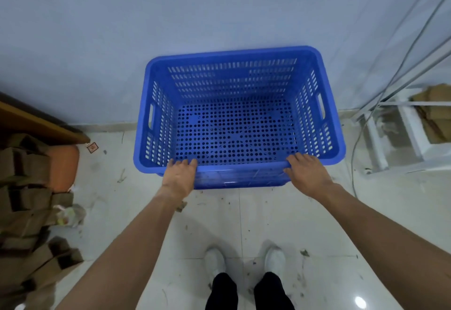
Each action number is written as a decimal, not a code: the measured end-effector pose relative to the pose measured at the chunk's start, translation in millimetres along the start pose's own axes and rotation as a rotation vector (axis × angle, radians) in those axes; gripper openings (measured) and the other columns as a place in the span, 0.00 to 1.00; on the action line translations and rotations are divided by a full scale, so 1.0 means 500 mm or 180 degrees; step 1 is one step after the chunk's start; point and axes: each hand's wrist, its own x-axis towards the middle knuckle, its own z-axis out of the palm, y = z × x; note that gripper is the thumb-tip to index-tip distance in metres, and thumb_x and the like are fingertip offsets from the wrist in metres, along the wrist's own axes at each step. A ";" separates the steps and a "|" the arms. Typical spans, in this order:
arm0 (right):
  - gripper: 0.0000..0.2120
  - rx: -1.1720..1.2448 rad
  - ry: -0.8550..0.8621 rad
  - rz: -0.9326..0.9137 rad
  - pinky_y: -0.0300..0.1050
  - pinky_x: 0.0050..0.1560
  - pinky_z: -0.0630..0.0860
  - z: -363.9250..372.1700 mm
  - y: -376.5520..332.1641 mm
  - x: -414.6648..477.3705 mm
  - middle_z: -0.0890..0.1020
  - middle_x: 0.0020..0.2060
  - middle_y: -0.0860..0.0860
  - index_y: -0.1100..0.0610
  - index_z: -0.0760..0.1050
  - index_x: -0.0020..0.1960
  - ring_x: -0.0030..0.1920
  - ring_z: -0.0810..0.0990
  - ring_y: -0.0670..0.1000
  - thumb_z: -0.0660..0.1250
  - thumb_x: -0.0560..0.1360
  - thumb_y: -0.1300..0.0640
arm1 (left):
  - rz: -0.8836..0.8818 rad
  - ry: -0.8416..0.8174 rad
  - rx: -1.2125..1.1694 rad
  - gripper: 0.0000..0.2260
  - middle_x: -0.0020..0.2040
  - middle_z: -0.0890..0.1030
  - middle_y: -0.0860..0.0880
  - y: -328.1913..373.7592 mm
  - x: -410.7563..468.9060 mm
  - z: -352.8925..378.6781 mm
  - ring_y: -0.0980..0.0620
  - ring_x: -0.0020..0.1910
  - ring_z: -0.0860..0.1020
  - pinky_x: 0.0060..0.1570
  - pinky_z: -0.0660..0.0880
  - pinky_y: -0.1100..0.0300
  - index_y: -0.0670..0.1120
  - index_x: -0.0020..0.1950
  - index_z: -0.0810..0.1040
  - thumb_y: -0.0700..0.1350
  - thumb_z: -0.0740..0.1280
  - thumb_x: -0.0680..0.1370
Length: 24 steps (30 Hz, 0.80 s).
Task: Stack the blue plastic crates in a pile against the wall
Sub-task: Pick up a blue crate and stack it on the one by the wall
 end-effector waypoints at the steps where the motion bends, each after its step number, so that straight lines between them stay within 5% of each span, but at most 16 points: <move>1: 0.17 -0.0053 0.0038 0.0007 0.51 0.62 0.68 0.005 -0.001 -0.002 0.76 0.58 0.53 0.56 0.69 0.65 0.58 0.74 0.56 0.53 0.83 0.47 | -0.0060 -0.0020 0.0078 0.21 0.62 0.78 0.44 -0.006 0.000 0.002 0.43 0.62 0.76 0.69 0.67 0.48 0.45 0.70 0.65 0.41 0.64 0.77; 7: 0.17 -0.0354 -0.0001 -0.0364 0.51 0.59 0.70 -0.008 0.008 0.032 0.77 0.58 0.53 0.58 0.66 0.67 0.57 0.75 0.56 0.53 0.83 0.48 | 0.0371 -0.0012 0.0467 0.24 0.57 0.80 0.46 -0.045 0.017 -0.003 0.44 0.52 0.82 0.50 0.78 0.51 0.45 0.69 0.64 0.35 0.66 0.75; 11: 0.22 -0.0649 -0.0390 -0.0609 0.52 0.59 0.70 -0.044 0.045 0.057 0.77 0.60 0.52 0.54 0.61 0.72 0.58 0.77 0.56 0.51 0.83 0.44 | 0.0364 0.0000 0.0571 0.24 0.57 0.80 0.46 -0.045 0.024 -0.008 0.44 0.52 0.82 0.50 0.79 0.51 0.45 0.70 0.63 0.38 0.66 0.76; 17: 0.19 -0.0428 -0.0319 -0.0416 0.48 0.40 0.71 -0.022 0.048 0.049 0.78 0.54 0.50 0.52 0.66 0.67 0.52 0.79 0.54 0.54 0.82 0.43 | 0.0468 -0.0035 0.0621 0.23 0.56 0.81 0.47 -0.045 0.034 0.000 0.45 0.51 0.82 0.50 0.79 0.51 0.46 0.70 0.64 0.39 0.65 0.76; 24: 0.19 -0.0084 -0.0476 -0.0041 0.52 0.50 0.77 -0.023 0.047 0.043 0.78 0.54 0.50 0.50 0.71 0.62 0.54 0.78 0.54 0.55 0.80 0.39 | 0.0380 -0.0130 0.0583 0.25 0.57 0.81 0.46 -0.038 0.043 -0.001 0.44 0.55 0.81 0.54 0.79 0.51 0.47 0.73 0.63 0.39 0.64 0.77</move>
